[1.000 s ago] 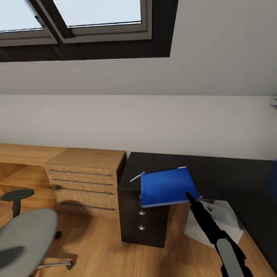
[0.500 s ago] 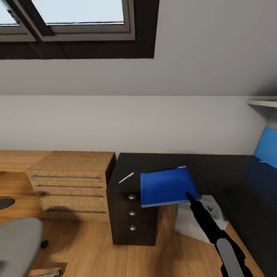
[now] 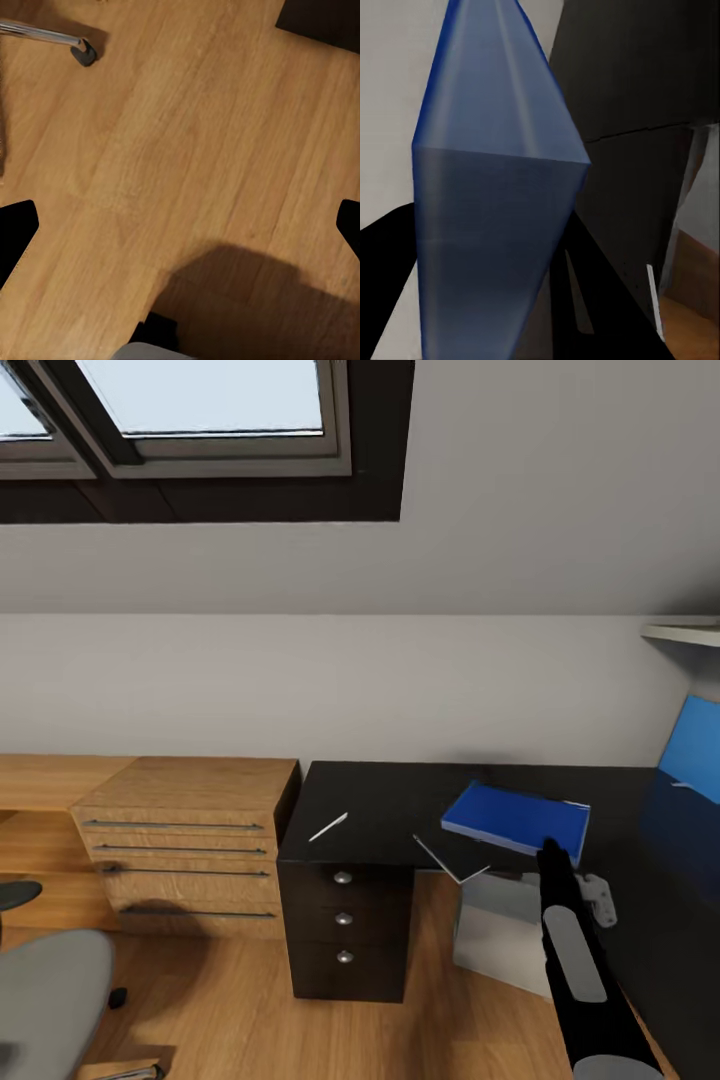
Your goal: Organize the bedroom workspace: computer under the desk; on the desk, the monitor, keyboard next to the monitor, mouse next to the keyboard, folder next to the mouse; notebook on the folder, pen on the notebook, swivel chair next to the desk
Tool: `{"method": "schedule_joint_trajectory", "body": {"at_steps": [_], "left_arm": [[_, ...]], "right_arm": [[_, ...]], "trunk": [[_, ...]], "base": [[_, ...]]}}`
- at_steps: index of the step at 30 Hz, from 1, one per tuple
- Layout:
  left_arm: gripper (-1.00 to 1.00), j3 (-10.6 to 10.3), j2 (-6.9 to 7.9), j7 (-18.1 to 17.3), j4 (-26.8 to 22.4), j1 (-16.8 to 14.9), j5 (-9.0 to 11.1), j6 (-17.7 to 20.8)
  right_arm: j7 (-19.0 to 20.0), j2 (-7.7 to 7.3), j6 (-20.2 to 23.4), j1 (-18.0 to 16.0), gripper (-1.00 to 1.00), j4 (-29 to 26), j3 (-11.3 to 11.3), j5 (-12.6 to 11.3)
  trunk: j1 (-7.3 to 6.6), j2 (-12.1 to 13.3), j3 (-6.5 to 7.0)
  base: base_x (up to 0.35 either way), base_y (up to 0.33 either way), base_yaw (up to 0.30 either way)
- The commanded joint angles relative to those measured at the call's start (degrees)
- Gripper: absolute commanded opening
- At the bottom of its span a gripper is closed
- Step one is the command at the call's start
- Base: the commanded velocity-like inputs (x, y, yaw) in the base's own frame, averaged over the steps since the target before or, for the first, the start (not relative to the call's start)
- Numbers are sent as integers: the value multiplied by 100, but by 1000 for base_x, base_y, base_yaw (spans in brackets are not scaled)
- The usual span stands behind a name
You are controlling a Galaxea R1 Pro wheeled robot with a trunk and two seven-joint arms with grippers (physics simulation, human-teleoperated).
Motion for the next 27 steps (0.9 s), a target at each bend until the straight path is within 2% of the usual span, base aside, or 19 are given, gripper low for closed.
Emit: {"method": "schedule_joint_trajectory", "body": {"at_steps": [1,3,6,12,21,27], "left_arm": [[100,-49,5,40,2,-3,51,-27],[100,-51,-5,41,3,-2,39,-28],[100,-51,-4,41,4,-3,34,-31],[100,-52,-2,41,4,-5,34,-37],[100,-51,-4,41,4,-5,29,-42],[100,-52,-4,41,4,-5,24,-199]], "right_arm": [[-9,7,-78,-9,-100,82,-3,-67],[-19,49,-384,-19,-100,317,-14,-213],[-18,72,-563,-23,-100,370,-21,-374],[-3,84,-656,-21,-100,391,-38,-755],[0,85,-667,-24,-100,423,-35,-846],[-4,85,-664,-21,-100,437,-38,-858]], "trunk": [[-23,37,12],[-67,117,48],[-133,238,102],[-264,478,205],[-462,839,324],[-462,839,290]], "base": [[0,0,0],[0,0,0],[0,0,0],[0,0,-22],[0,0,-137],[0,0,-160]]}}
